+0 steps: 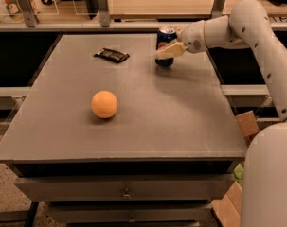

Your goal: Knock pepsi can over

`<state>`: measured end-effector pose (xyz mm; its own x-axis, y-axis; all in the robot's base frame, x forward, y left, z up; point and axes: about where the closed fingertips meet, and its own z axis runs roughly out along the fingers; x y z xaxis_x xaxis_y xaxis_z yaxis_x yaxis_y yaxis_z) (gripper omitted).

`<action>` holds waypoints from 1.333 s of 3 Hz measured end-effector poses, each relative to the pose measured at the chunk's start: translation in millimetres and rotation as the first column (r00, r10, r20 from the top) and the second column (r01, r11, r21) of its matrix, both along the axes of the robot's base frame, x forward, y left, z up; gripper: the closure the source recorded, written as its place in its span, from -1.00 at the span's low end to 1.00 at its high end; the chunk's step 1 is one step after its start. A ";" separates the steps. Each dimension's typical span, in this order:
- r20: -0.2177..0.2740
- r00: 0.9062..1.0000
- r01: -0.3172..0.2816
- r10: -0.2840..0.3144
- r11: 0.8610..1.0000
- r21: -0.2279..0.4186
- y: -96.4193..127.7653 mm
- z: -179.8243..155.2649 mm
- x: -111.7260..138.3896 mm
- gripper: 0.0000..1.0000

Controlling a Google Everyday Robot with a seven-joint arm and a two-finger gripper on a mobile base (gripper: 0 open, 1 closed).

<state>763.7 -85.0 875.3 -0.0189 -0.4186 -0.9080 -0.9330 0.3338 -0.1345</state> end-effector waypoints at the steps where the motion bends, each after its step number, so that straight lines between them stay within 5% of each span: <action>1: 0.017 1.000 0.000 0.002 0.996 -0.093 -7.0 14.1 -13.5 0.73; 2: 0.082 0.995 0.070 -0.048 0.952 -0.300 -22.9 44.5 -36.3 1.00; 3: 0.119 0.992 0.106 -0.051 0.850 -0.516 -14.4 61.1 -68.3 1.00; 4: 0.071 0.997 0.049 0.004 0.689 -0.723 0.5 40.7 -100.3 1.00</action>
Offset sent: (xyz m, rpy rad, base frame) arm -0.1194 -0.0397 0.1019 -0.7713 -0.1585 -0.1264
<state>663.4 -84.5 916.0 0.0076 -0.9467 -0.3220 -0.9072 0.1289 -0.4005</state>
